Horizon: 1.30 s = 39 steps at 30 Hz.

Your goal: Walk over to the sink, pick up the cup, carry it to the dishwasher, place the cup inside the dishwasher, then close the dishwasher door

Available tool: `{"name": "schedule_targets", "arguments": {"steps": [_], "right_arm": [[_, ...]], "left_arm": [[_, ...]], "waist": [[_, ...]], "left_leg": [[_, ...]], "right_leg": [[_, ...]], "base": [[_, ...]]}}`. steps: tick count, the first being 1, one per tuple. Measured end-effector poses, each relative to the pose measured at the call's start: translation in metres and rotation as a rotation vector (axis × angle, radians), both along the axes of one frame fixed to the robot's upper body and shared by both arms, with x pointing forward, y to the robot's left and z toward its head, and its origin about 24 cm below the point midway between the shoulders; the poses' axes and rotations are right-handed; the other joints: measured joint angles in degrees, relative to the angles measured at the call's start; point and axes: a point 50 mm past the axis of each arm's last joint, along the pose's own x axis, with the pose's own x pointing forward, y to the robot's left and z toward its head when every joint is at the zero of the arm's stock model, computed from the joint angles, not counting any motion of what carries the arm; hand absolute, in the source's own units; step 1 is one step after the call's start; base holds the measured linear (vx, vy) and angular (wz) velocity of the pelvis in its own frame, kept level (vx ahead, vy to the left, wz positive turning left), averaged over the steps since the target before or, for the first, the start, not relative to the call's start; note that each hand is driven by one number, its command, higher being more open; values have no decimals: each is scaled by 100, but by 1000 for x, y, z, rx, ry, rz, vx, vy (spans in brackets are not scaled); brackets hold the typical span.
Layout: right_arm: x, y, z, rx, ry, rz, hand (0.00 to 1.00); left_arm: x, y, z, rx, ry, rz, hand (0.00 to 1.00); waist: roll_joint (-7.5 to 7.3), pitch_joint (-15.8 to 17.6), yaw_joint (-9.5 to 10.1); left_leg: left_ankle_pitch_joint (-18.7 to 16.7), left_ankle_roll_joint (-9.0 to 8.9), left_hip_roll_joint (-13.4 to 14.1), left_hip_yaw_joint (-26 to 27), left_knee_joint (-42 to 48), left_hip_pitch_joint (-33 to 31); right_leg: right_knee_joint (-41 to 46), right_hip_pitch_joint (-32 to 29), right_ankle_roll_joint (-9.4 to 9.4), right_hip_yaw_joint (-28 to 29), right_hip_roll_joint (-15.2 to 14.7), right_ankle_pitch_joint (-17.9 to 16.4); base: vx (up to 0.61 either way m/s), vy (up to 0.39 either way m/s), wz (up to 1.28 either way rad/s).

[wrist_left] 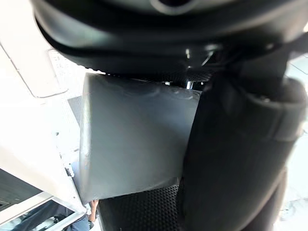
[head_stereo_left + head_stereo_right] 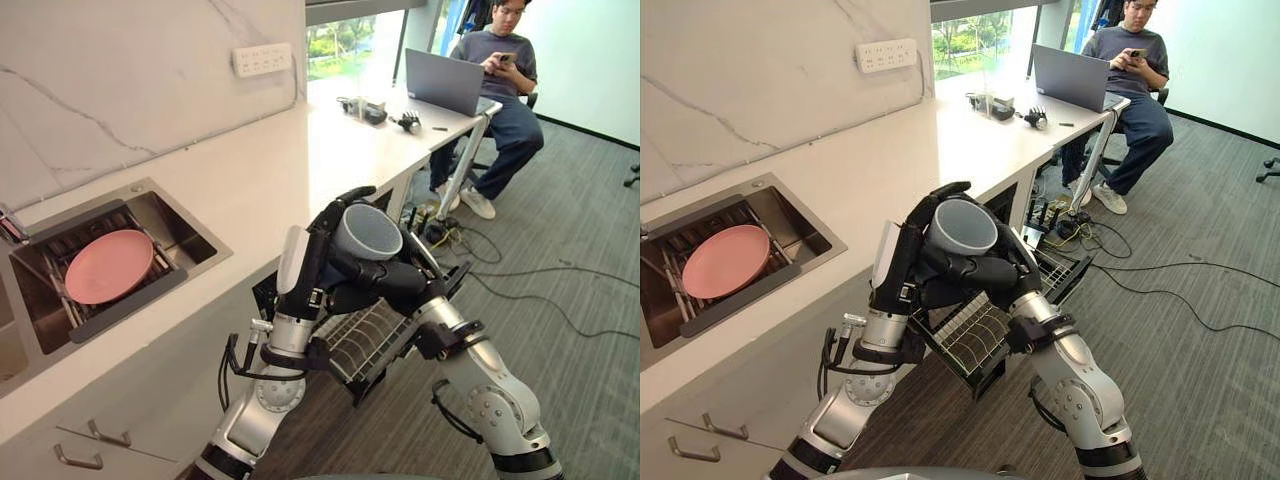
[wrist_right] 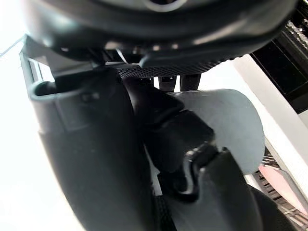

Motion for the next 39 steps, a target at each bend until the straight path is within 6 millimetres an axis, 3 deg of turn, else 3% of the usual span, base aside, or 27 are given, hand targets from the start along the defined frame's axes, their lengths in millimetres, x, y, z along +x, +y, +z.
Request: {"name": "schedule_targets", "arguments": {"steps": [4, 20, 27, 32, 37, 39], "right_arm": [[0, 5, 2, 91, 6, -15, 0], [-4, 15, -14, 385, 122, -84, 0], [-1, -3, -37, 495, 235, -248, 0], [-1, -19, -36, 558, 200, -341, 0], [-2, -36, -34, 597, 159, -449, 0], [-3, -49, -34, 592, 146, -522, 0]], "left_arm": [[-3, -2, 7, -8, -36, -2, 100], [-4, 3, 3, -5, -26, 32, 100], [-9, 7, 3, -49, -41, 26, 100], [-11, 11, 1, -113, -6, 21, 100], [-10, 24, -9, -280, 169, -80, 100], [-9, 29, -21, -425, 320, -215, 100]], "waist": [[-5, -5, -2], [-53, -35, 8], [-53, -35, 30], [-52, -36, 33], [-53, -36, 41], [-53, -36, 65]], "left_leg": [[54, 6, -7, -48, -61, 0], [262, 9, -34, -185, -341, 69], [267, 6, -32, -195, -342, 74], [267, 6, -27, -194, -342, 83], [266, 5, -26, -191, -343, 83], [266, 5, -26, -189, -343, 83]], "right_leg": [[2, 2, -3, -54, -1, -2], [8, 9, -3, -185, 7, -2], [8, 19, -3, -192, 13, -1], [5, 28, -3, -190, 20, -1], [4, 27, -4, -182, 22, -1], [4, 28, -4, -179, 22, 0]], "base": [[-33, -25, 6], [-24, -17, 4], [0, 0, 0], [0, 0, 0], [0, 0, 0], [0, 0, 0]]}}
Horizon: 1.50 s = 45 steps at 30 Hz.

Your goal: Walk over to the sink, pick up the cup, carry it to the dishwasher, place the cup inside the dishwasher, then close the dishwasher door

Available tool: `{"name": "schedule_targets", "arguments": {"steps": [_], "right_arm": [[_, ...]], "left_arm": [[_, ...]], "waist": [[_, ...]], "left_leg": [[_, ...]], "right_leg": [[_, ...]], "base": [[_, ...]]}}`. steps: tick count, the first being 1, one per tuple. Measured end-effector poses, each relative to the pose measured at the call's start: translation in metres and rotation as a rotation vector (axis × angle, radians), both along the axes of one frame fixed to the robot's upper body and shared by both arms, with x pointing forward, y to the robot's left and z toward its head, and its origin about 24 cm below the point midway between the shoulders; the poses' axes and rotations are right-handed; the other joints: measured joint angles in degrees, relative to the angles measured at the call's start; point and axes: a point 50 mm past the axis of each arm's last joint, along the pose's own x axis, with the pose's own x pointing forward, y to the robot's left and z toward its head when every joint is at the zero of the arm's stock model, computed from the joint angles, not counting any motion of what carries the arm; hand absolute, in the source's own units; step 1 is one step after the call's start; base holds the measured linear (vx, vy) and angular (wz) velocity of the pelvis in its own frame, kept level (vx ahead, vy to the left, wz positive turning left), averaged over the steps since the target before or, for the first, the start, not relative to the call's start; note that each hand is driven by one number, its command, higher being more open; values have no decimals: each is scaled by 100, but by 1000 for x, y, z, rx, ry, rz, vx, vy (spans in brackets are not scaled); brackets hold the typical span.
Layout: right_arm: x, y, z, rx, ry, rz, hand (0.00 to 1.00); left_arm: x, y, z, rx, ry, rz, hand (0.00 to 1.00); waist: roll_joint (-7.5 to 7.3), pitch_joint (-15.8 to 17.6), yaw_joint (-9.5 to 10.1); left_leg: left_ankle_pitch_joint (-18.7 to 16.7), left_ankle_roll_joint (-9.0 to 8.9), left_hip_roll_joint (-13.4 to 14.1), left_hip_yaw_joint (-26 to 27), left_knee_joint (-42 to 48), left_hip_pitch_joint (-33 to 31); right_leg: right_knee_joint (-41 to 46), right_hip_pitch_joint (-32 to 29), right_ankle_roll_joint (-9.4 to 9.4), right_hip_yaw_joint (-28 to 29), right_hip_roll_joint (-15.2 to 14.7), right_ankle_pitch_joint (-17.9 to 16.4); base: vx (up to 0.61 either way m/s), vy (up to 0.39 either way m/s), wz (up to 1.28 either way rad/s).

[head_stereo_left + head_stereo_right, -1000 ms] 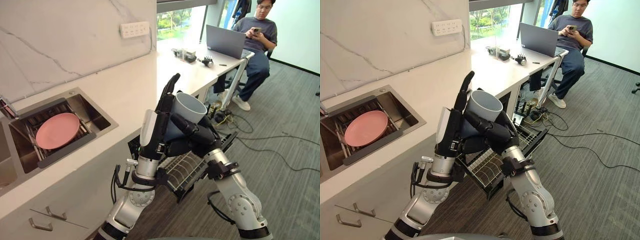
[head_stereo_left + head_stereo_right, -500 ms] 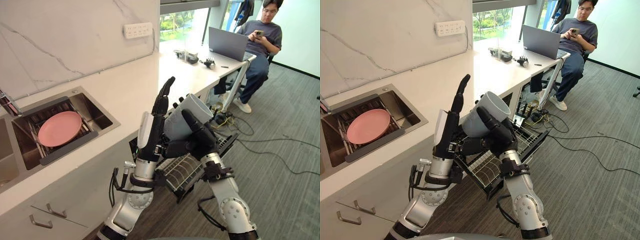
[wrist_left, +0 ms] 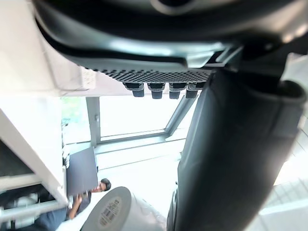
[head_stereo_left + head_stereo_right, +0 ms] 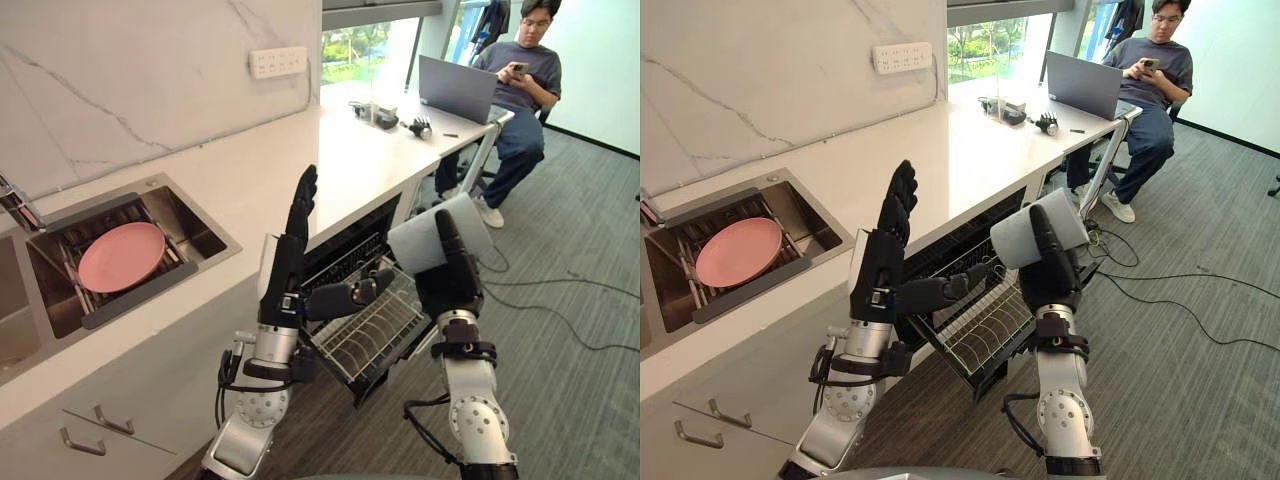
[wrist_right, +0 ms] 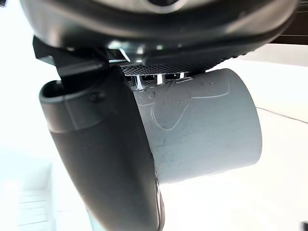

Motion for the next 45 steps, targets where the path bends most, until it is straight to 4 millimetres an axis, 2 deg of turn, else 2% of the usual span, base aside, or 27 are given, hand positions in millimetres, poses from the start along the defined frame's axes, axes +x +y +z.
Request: {"name": "schedule_targets", "arguments": {"steps": [1, 3, 4, 6, 8, 10, 12, 14, 15, 16, 18, 22, 25, 28, 30, 31, 33, 35, 38, 40, 43, 45], "right_arm": [[0, -4, 0, -12, 2, -17, 0], [-2, -18, 1, -109, 19, -80, 0], [-2, -20, 2, -142, 23, -88, 0], [-1, -28, 3, -259, 39, -72, 0], [2, -33, 1, -392, 67, -26, 0], [5, -46, -14, -581, 161, 31, 0], [5, -52, -24, -641, 218, 50, 0], [3, -60, -43, -755, 333, 108, 0], [3, -61, -48, -775, 356, 129, 0], [5, -65, -58, -817, 408, 175, 0], [8, -71, -69, -860, 476, 209, 0], [15, -87, -86, -938, 617, 250, 0], [32, -89, -86, -985, 658, 274, 0], [63, -89, -72, -1045, 666, 273, 0], [87, -95, -52, -1131, 676, 244, 0], [93, -98, -45, -1143, 676, 232, 0], [109, -108, -19, -1162, 656, 172, 0], [118, -112, -3, -1171, 632, 142, 0], [127, -113, 15, -1183, 601, 117, 0], [136, -112, 28, -1200, 590, 108, 0], [138, -115, 30, -1196, 611, 103, 0], [135, -122, 27, -1191, 664, 108, 0]], "left_arm": [[1, 0, -5, -40, 47, -45, 100], [0, -6, -44, -177, 323, -282, 100], [-2, -8, -57, -180, 396, -334, 100], [-24, -14, -104, -125, 642, -466, 100], [-48, -13, -132, -90, 805, -526, 100], [-66, -1, -149, -68, 910, -500, 100], [-66, 9, -152, -72, 929, -453, 100], [-65, 36, -167, -89, 1006, -316, 100], [-67, 43, -171, -90, 1029, -282, 100], [-72, 59, -180, -70, 1082, -189, 100], [-81, 75, -189, -15, 1143, -108, 100], [-105, 94, -203, 71, 1252, -18, 100], [-115, 102, -206, 150, 1288, 8, 100], [-104, 107, -202, 170, 1253, 18, 100], [-93, 112, -201, 200, 1235, -1, 100], [-90, 114, -200, 207, 1233, 1, 100], [-79, 119, -197, 229, 1212, 10, 100], [-73, 120, -195, 236, 1193, 16, 100], [-63, 120, -190, 244, 1153, 14, 100], [-52, 120, -182, 255, 1104, 11, 100], [-43, 121, -178, 259, 1078, 13, 100], [-37, 120, -174, 235, 1058, 16, 100]], "waist": [[0, 0, 13], [2, -4, 75], [2, -4, 74], [1, -3, 42], [-3, -1, -40], [-7, 1, -19], [-6, 0, 30], [-3, -2, 111], [-3, -2, 122], [1, 0, 132], [2, 5, 153], [26, 77, 368], [43, 371, 573], [65, 753, 833], [44, 1124, 1095], [38, 1218, 1171], [-4, 1521, 1385], [-29, 1711, 1490], [-38, 1900, 1531], [-27, 2162, 1558], [8, 2278, 1609], [109, 2411, 1680]], "left_leg": [[0, 0, 0, 0, 0, 0], [-1, -1, 0, 4, 0, 0], [-1, -1, 0, 9, 0, 0], [-8, -8, 4, 47, -1, -12], [-11, -12, 11, 72, 0, -54], [-11, -12, 48, 74, 0, -68], [-10, -12, 50, 49, 0, -70], [10, -14, 16, -68, -1, -72], [18, -14, 10, -102, -1, -77], [45, -6, -7, -214, -1, -113], [101, 17, -31, -395, -1, -203], [203, 53, -104, -736, -2, -324], [314, 62, -140, -1006, -5, -497], [478, 34, -109, -1208, -4, -943], [628, 38, -79, -1321, -2, -1228], [660, 44, -72, -1344, -1, -1278], [771, 84, -61, -1452, 1, -1463], [808, 93, -69, -1500, 2, -1514], [836, 99, -72, -1604, 2, -1650], [853, 73, -66, -1635, 0, -1730], [889, 57, -63, -1683, 0, -1896], [917, 59, -50, -1726, 0, -1957]], "right_leg": [[0, 0, 0, 1, 0, 0], [0, -2, 0, 7, -1, 0], [0, -5, 0, 11, -1, 0], [0, -38, 0, 47, 3, 0], [-1, -89, 1, 69, 10, 2], [-8, -99, 0, 71, 17, 6], [-14, -82, 0, 47, 19, 6], [-45, -12, 2, -77, 14, 6], [-59, 7, 3, -114, 11, 7], [-89, 43, 10, -228, 2, 8], [-90, 51, 15, -414, -14, 5], [-91, 127, 34, -763, -61, -7], [-108, 112, 43, -1048, -84, -2], [-118, -215, 2, -1238, -61, 36], [-91, -420, -52, -1309, -26, 203], [-90, -461, -50, -1325, -14, 228], [-84, -579, -77, -1432, 14, 277], [-74, -600, -79, -1483, 11, 288], [11, -717, -79, -1539, 3, 288], [89, -811, -79, -1543, -7, 288], [122, -953, -81, -1558, -7, 289], [148, -1006, -87, -1574, 4, 291]], "base": [[0, 0, 0], [0, 0, 0], [0, 0, -5], [0, 0, -9], [0, 0, -7], [0, 0, 0], [0, 0, 9], [-11, -8, 23], [-35, -32, 35], [-35, -33, 33], [-31, -28, 45], [-41, -10, 51], [-100, 8, 53], [-144, 8, 35], [-57, 12, 25], [-37, 4, 22], [-16, -8, 23], [15, -5, 16], [9, -4, 19], [-20, -9, 8], [-17, -18, 9], [7, -27, 8]]}}
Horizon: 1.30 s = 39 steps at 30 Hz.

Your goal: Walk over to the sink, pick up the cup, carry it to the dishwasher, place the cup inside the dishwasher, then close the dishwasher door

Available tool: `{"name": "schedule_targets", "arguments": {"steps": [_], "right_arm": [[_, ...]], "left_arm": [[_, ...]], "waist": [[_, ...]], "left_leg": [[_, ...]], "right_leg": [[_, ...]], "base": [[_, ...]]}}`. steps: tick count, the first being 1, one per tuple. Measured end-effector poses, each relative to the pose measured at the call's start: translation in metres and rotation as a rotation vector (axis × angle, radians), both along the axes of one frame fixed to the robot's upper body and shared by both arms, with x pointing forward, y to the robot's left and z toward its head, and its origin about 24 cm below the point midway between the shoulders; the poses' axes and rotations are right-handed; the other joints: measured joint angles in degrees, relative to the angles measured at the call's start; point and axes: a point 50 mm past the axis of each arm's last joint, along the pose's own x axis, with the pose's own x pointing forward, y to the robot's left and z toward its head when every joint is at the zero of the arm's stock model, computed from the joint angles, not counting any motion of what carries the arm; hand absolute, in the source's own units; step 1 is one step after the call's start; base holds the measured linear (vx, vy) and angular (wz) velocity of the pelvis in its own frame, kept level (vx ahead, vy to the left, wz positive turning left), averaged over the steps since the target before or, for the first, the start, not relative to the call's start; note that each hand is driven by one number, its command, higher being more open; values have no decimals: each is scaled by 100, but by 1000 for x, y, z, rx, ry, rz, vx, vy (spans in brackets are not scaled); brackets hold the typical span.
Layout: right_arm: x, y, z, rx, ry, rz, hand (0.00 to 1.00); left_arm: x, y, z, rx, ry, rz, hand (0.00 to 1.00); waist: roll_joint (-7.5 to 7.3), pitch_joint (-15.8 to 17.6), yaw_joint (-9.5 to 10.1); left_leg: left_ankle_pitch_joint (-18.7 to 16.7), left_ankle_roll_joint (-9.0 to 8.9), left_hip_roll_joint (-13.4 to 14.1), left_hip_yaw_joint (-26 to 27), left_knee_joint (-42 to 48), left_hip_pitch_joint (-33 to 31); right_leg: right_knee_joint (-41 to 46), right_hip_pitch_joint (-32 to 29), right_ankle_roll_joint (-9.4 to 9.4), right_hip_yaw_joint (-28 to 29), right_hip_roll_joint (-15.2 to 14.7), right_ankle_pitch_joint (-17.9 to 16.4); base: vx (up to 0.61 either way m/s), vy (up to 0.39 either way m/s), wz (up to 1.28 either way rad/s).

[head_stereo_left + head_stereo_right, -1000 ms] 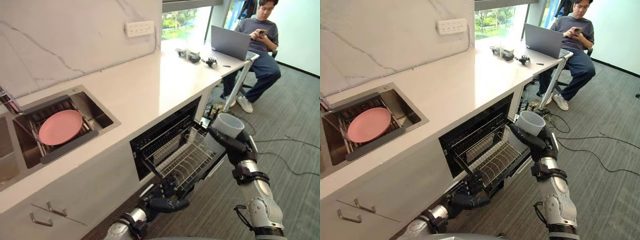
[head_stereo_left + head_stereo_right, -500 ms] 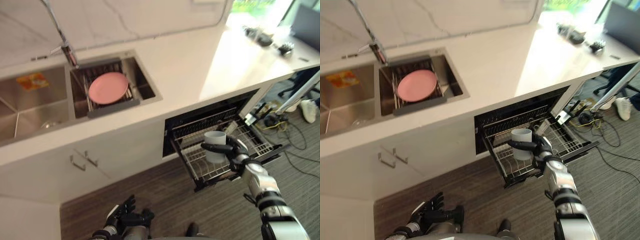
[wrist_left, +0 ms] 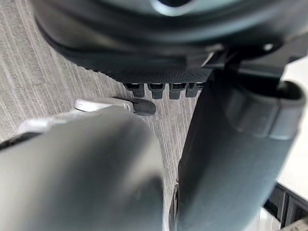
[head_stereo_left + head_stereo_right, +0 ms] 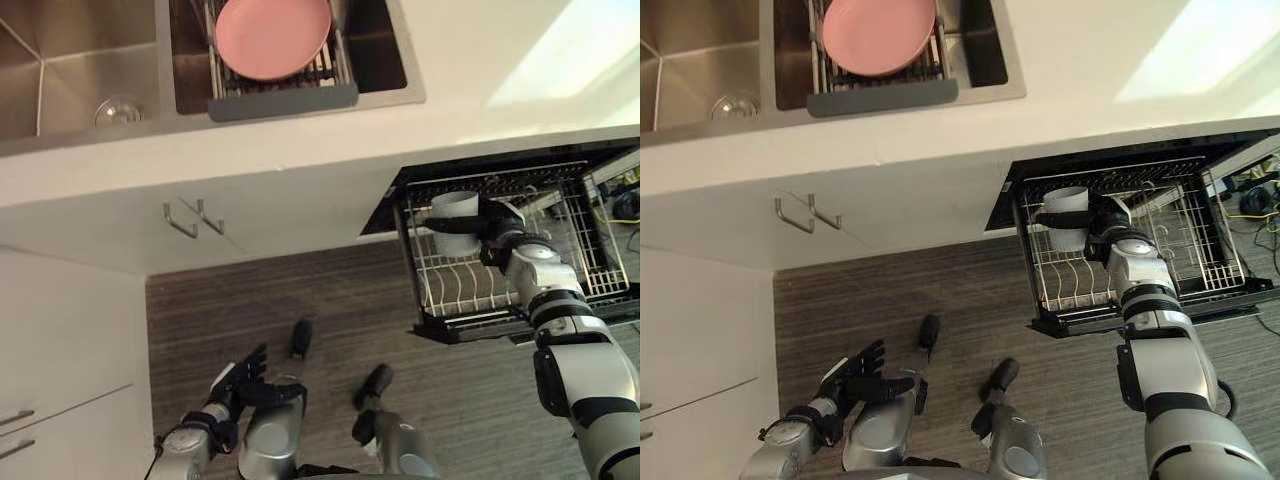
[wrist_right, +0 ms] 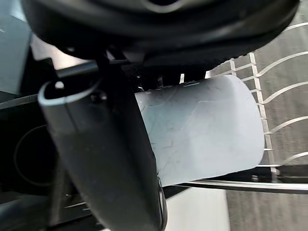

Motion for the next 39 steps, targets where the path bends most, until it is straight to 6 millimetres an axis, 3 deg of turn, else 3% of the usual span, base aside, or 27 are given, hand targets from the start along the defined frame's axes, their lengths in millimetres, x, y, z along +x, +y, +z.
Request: {"name": "schedule_targets", "arguments": {"steps": [6, 7, 13, 19, 25, 28, 30, 33, 35, 37, 38, 39], "right_arm": [[-5, -6, -11, -3, 90, -22, 0], [-5, -6, -11, -2, 90, -20, 100], [-2, -6, -3, 18, 72, -15, 100], [5, -2, 11, 73, -8, 5, 100], [1, 13, 28, 197, -230, 70, 100], [-21, 45, 5, 421, -351, 105, 100], [-56, 69, -25, 540, -393, 95, 100], [-96, 85, -50, 609, -406, 72, 100], [-111, 85, -54, 608, -423, 70, 100], [-126, 79, -48, 580, -481, 88, 100], [-128, 75, -44, 573, -506, 88, 100], [-134, 61, -33, 543, -578, 67, 100]], "left_arm": [[3, -2, 3, -27, -8, 9, 100], [3, -2, 3, -29, -6, 10, 100], [5, -8, 6, -36, -12, 1, 100], [4, -8, 5, -5, -5, 15, 100], [-3, -4, -5, 23, 18, 111, 100], [-27, 6, -19, 51, 83, 207, 100], [-46, 15, -26, 98, 125, 272, 100], [-61, 16, -31, 128, 141, 341, 100], [-62, 14, -30, 149, 117, 343, 100], [-63, 11, -28, 233, 74, 321, 100], [-64, 11, -28, 251, 69, 315, 100], [-63, 10, -28, 274, 58, 296, 100]], "waist": [[77, 75, -8], [80, 77, -10], [144, 126, -8], [109, 172, -14], [28, 132, -65], [-287, -131, -283], [-492, -524, -467], [-471, -778, -651], [-420, -860, -683], [-324, -977, -749], [-306, -1005, -804], [-280, -1033, -935]], "left_leg": [[45, -20, 31, -56, 0, -152], [47, -23, 37, -56, 0, -164], [73, -52, 74, -52, 1, -176], [84, -57, 111, -21, 1, -80], [54, -75, 176, 120, -8, 223], [-63, -111, 221, 270, -34, 408], [-160, -140, 243, 389, -32, 527], [-293, -150, 224, 469, -32, 852], [-349, -178, 214, 445, -32, 930], [-455, -107, 181, 499, -21, 929], [-498, -65, 215, 738, 8, 927], [-585, -16, 300, 1352, 174, 931]], "right_leg": [[36, -141, -39, 1, 31, -26], [43, -156, -44, 2, 34, -29], [60, -173, -105, -2, 69, -75], [58, -85, -134, 19, 97, -98], [36, 136, -147, 167, 154, -128], [24, 244, -139, 309, 157, -208], [24, 293, -127, 434, 165, -261], [25, 569, -91, 528, 154, -340], [25, 674, -78, 490, 152, -383], [12, 854, -15, 208, 138, -475], [-19, 940, -17, 50, 108, -471], [-84, 1148, 31, -337, -27, -480]], "base": [[31, -35, 4], [0, 0, 0], [28, -35, 0], [29, -31, -3], [25, -36, -13], [57, -43, -26], [118, -40, -30], [105, -25, -18], [41, -8, 8], [12, 5, 50], [47, 22, 112], [67, 57, 137]]}}
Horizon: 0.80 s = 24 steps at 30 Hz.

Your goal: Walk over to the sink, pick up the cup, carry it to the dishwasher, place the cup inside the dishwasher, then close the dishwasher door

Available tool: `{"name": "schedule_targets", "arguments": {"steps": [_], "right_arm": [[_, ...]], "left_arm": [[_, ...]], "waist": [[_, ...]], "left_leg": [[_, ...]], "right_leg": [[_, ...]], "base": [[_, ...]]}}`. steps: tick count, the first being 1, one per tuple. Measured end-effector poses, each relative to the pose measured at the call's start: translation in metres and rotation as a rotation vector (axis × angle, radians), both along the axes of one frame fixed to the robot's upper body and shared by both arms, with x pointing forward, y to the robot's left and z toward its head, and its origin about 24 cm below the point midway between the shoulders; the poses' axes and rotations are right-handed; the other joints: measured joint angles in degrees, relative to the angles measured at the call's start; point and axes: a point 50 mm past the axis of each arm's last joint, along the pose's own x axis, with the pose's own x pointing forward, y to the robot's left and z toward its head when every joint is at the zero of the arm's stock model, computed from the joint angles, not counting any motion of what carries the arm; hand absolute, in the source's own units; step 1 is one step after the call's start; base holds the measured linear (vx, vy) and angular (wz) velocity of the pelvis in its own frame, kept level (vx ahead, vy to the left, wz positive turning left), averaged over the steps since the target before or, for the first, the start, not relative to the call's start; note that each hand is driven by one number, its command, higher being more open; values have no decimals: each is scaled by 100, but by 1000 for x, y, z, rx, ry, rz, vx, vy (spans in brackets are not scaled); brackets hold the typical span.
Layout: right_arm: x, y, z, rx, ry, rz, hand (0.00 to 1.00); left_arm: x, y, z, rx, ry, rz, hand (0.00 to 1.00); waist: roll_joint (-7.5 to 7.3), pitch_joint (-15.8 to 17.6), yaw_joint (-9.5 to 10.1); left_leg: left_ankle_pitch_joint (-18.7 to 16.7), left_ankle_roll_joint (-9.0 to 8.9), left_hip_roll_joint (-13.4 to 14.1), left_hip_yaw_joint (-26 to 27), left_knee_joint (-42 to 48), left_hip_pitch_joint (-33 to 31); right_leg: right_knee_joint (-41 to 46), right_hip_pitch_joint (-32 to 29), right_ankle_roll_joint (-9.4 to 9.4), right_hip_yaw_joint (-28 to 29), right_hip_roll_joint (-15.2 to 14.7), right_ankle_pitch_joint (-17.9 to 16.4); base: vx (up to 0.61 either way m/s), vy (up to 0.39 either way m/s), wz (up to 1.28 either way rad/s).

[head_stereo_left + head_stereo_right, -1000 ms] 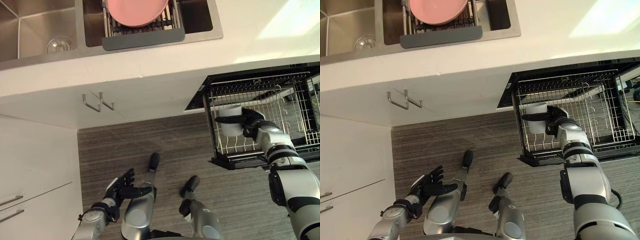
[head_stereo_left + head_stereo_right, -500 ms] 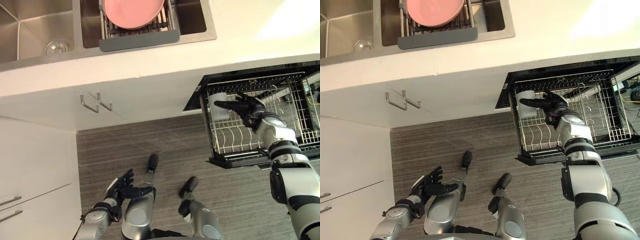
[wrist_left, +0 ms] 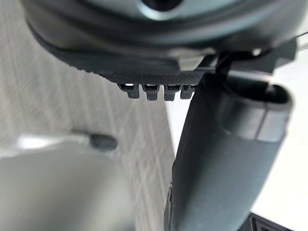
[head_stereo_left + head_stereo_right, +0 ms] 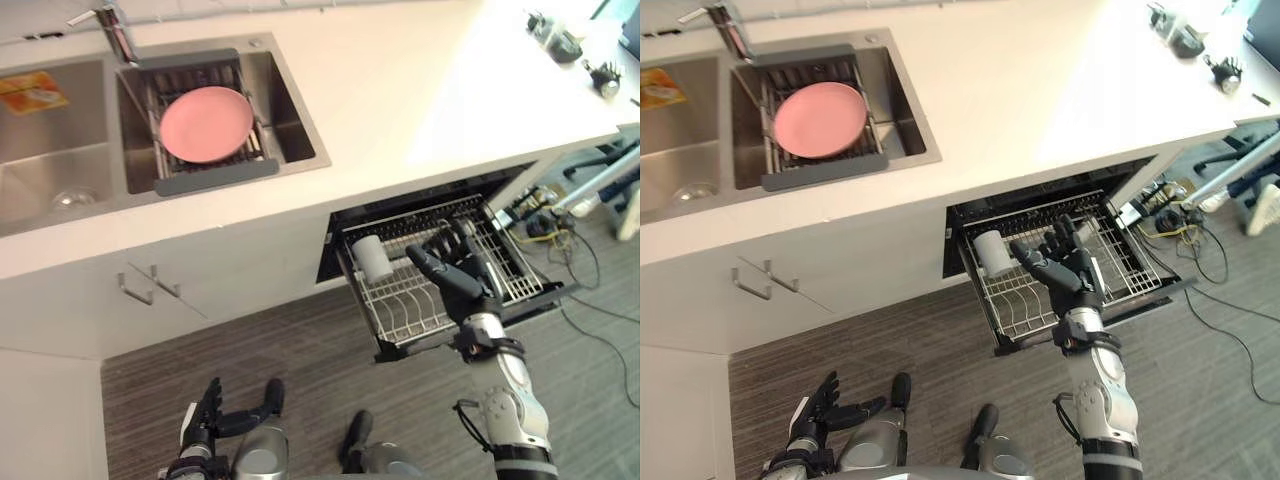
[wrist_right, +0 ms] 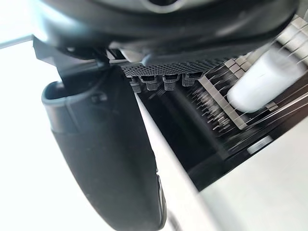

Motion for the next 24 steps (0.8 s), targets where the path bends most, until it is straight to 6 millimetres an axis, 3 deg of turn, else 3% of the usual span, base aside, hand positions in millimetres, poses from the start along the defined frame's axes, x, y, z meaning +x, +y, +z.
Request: {"name": "schedule_targets", "arguments": {"steps": [1, 2, 3, 4, 7, 8, 9, 10, 11, 12, 14, 16, 18, 21, 24], "right_arm": [[-4, -12, 10, -12, -55, -49, 100], [-8, -23, 19, -3, -114, -88, 100], [-10, -33, 30, 20, -190, -113, 100], [-11, -35, 34, 23, -225, -109, 100], [-14, -32, 47, 22, -349, -54, 100], [-14, -29, 47, 28, -369, -35, 100], [-15, -26, 45, 32, -376, -23, 100], [-15, -24, 44, 39, -378, -19, 100], [-18, -22, 41, 46, -381, -23, 100], [-21, -22, 39, 48, -379, -30, 100], [-30, -22, 41, 29, -382, -30, 100], [-36, -18, 46, 7, -410, -8, 100], [-38, -19, 51, -9, -439, -10, 100], [-40, -19, 56, -14, -451, -28, 100], [-43, -14, 69, -22, -508, -30, 100]], "left_arm": [[-1, -2, 0, 6, 1, -9, 100], [-2, -5, -2, -3, 8, -7, 100], [-9, -8, -5, -10, 27, 2, 100], [-13, -8, -7, -6, 41, -3, 100], [-28, -11, -17, -3, 129, -30, 100], [-30, -10, -18, -2, 141, -38, 100], [-30, -9, -18, 7, 144, -54, 100], [-30, -8, -18, 9, 144, -58, 100], [-30, -8, -19, 17, 150, -76, 100], [-33, -6, -19, 28, 162, -90, 100], [-34, -1, -19, 41, 165, -92, 100], [-38, 5, -21, 56, 189, -95, 100], [-42, -1, -25, 35, 209, -87, 100], [-46, -6, -27, 21, 213, -66, 100], [-53, -6, -29, 6, 216, 1, 100]], "waist": [[71, -56, -57], [146, -113, -51], [165, -187, -9], [167, -232, 0], [283, -329, -48], [259, -320, -73], [236, -324, -123], [236, -328, -182], [251, -356, -269], [243, -405, -350], [72, -519, -313], [-151, -658, -324], [47, -698, -389], [191, -795, -376], [231, -910, -337]], "left_leg": [[-17, 30, 115, 456, 206, -55], [62, -56, 155, 579, 332, -60], [25, -14, 32, 475, 321, 26], [-25, 21, -29, 438, 320, 61], [-202, 174, -207, 266, 186, 402], [-244, 233, -268, 188, 134, 559], [-276, 284, -297, 73, 111, 701], [-295, 310, -280, -15, 117, 735], [-311, 326, -223, -203, 121, 765], [-312, 325, -223, -359, 104, 763], [-248, 266, -343, -469, 31, 784], [-240, 265, -549, -568, 19, 769], [-308, 201, -511, -614, 72, 812], [-412, 172, -423, -541, -148, 978], [-482, 131, -335, -162, -206, 1056]], "right_leg": [[53, 120, 74, -254, -55, -49], [133, 232, 156, -424, -94, -119], [320, 315, 241, -527, -248, -202], [501, 312, 293, -557, -356, -292], [2207, 0, 355, -448, -999, -515], [3328, -367, -12, -222, -1372, -430], [4312, -863, -610, 278, -1565, -300], [4560, -1035, -540, 592, -1484, -418], [4517, -1161, -327, 1074, -1119, -701], [3927, -1153, -110, 1393, -710, -875], [2676, -1046, -35, 1596, -331, -916], [1583, -864, -128, 1592, -172, -553], [1153, -532, -93, 1443, -64, -389], [741, -261, -95, 1386, 65, -276], [413, -126, -80, 1467, 146, -157]], "base": [[111, 112, 151], [118, 138, 109], [114, 139, 68], [125, 156, 47], [130, 211, 33], [89, 179, 27], [89, 159, 38], [107, 147, 66], [86, 72, 86], [93, 53, 85], [147, -22, 49], [180, -110, 32], [136, -79, 21], [99, -42, 1], [86, -17, -19]]}}
